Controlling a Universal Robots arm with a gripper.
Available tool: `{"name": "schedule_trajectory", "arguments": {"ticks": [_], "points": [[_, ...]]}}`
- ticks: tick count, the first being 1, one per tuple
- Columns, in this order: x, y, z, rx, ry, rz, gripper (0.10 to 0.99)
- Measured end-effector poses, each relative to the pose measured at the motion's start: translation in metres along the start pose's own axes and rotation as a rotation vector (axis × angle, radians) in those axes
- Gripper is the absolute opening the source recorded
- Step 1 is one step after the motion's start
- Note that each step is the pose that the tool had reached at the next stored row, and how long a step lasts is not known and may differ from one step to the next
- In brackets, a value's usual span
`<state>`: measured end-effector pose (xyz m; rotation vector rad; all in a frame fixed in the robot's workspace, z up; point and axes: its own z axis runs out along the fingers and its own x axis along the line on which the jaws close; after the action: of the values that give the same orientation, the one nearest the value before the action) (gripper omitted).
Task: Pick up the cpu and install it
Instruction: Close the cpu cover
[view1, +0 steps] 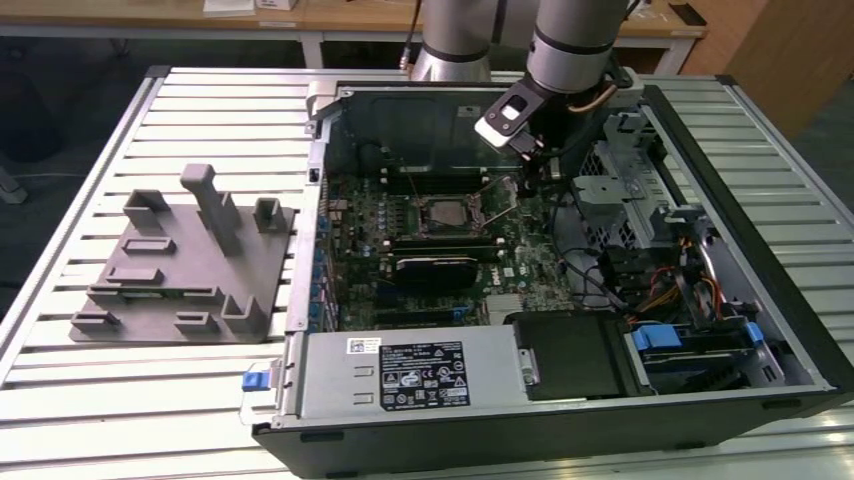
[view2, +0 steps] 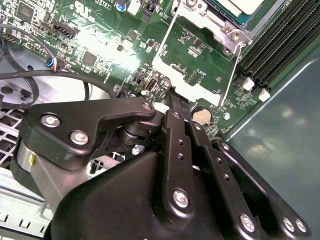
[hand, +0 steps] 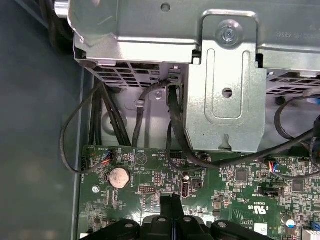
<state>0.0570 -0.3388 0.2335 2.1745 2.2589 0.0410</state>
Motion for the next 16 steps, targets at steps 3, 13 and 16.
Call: {"name": "schedule_trajectory", "arguments": {"ticks": [3,13,16], "points": [[0.0,0.0,0.0,0.0,-0.0002,0.0,0.106],[0.0005,-0.0126,-0.0001,0.0,0.0,0.0,0.106],[0.0008,-0.0192,-0.0003,0.0,0.0,0.0,0.106]]}}
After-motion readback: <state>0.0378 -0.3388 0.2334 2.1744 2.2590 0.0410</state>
